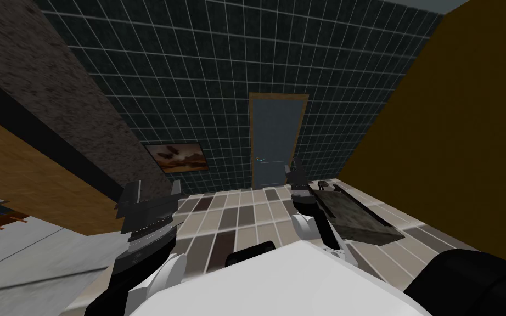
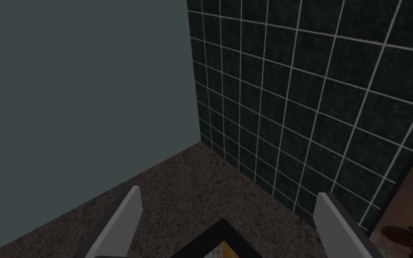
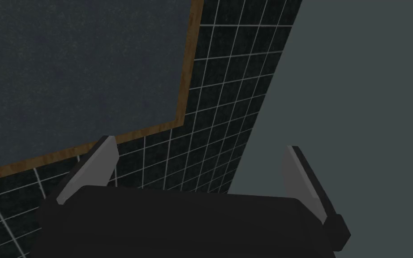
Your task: Pull the door open
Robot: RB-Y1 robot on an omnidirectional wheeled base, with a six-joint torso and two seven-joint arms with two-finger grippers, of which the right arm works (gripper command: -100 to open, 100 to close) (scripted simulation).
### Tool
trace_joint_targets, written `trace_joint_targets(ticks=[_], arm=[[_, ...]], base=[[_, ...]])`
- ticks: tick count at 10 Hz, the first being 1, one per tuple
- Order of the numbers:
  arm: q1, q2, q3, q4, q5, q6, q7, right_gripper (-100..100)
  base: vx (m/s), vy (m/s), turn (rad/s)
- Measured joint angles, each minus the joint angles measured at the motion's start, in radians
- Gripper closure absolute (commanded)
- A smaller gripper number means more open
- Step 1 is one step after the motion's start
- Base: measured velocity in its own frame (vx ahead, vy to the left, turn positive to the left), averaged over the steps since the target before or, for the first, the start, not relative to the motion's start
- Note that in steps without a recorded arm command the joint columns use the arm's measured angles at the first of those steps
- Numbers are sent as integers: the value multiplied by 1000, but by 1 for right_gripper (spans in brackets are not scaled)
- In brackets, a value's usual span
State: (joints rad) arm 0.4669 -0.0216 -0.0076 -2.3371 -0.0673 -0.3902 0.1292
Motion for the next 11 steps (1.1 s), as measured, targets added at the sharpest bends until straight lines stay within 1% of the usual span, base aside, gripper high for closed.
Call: trace_joint_targets(ticks=[1,2,3,4,5,6,7,8,9,10,11], arm=[[1,-8,-3,16,-5,-4,-4,-100],[-1,-12,-2,32,-6,-8,-5,-100],[-8,-21,-7,62,-12,-16,-9,-100],[-17,-27,-8,87,-15,-18,-11,-100],[-11,-30,-1,104,-16,-23,-11,-100],[-12,-39,-5,123,-21,-28,-15,-100],[-13,-44,-4,149,-24,-37,-17,-100],[-19,-53,-9,172,-30,-41,-21,-100],[-31,-59,-12,207,-34,-46,-24,-100],[-31,-66,-12,228,-39,-45,-27,-100],[-27,-72,-10,250,-43,-52,-29,-100]], base=[[194,5,27],[222,0,41],[199,-15,36],[182,-27,42],[164,-25,30],[158,-1,36],[142,2,28],[140,1,43],[165,-23,44],[180,-6,46],[140,-3,26]])
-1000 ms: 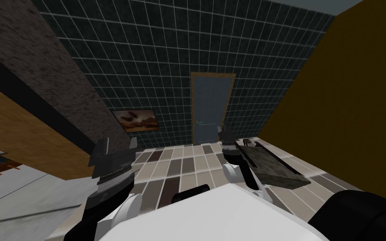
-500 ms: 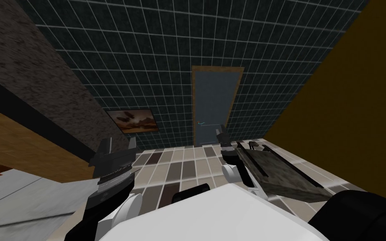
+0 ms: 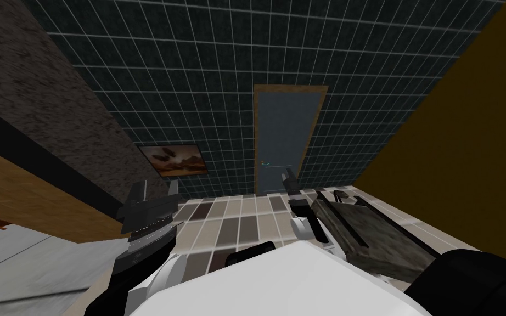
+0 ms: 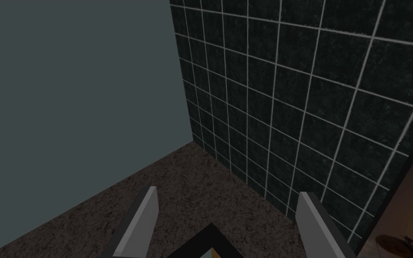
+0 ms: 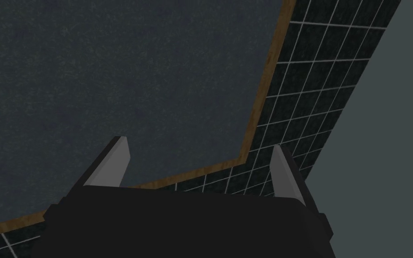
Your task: Pull the door open
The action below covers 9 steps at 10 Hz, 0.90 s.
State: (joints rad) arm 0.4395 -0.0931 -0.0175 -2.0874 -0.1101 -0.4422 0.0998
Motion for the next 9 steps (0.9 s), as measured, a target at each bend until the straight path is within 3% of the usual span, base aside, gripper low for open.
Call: trace_joint_targets(ticks=[2,9], arm=[[4,-13,-2,41,-8,-19,-8,-100],[-13,-45,-6,179,-31,-46,-23,-100]], base=[[86,-7,25],[97,-2,29]])
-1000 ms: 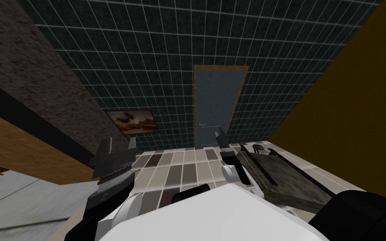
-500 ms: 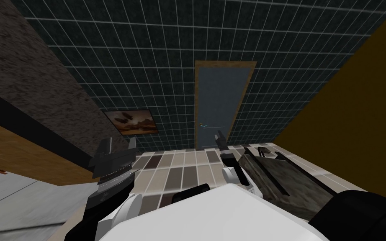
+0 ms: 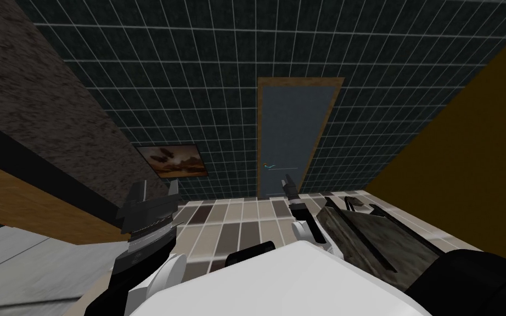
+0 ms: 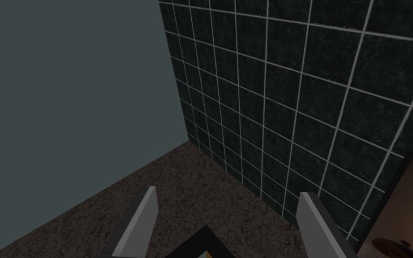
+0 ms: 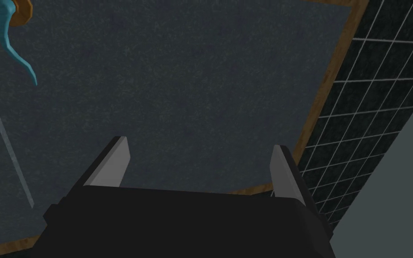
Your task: Pull the door open
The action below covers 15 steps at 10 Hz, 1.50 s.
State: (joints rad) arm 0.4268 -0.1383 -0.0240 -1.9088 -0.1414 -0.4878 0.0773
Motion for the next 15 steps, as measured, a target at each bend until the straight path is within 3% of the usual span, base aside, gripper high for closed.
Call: trace_joint_targets(ticks=[3,8,15], arm=[[-10,-12,0,76,-9,-24,-5,-100],[-19,-41,-8,169,-30,-36,-22,-100],[-29,-73,-12,314,-54,-74,-39,-100]], base=[[103,-7,33],[98,-6,30],[100,-10,31]])
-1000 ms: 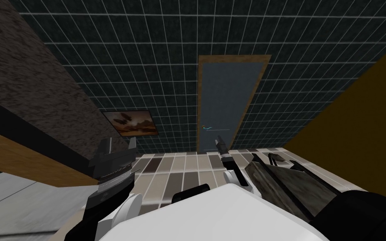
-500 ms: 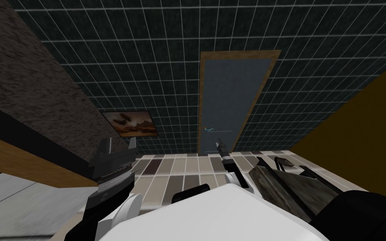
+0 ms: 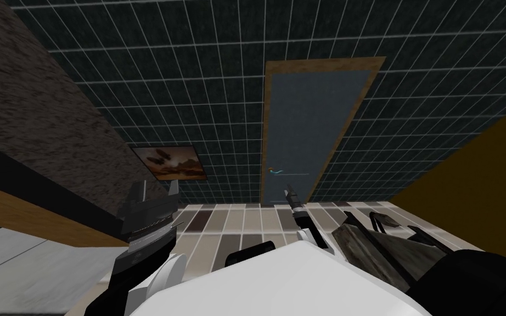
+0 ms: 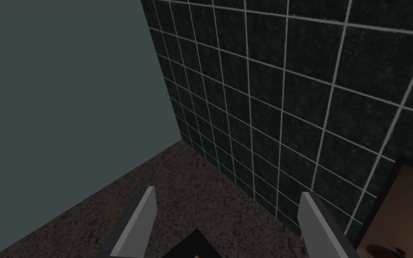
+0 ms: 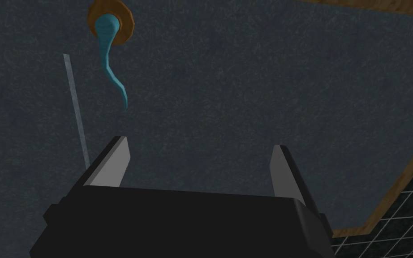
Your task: Pull the door open
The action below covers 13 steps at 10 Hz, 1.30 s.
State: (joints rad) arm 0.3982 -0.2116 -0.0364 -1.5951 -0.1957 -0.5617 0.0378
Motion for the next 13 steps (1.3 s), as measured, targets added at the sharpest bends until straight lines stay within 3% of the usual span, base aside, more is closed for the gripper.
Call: trace_joint_targets(ticks=[13], arm=[[-35,-59,-10,289,-46,-70,-33,-100]], base=[[127,-14,31]])
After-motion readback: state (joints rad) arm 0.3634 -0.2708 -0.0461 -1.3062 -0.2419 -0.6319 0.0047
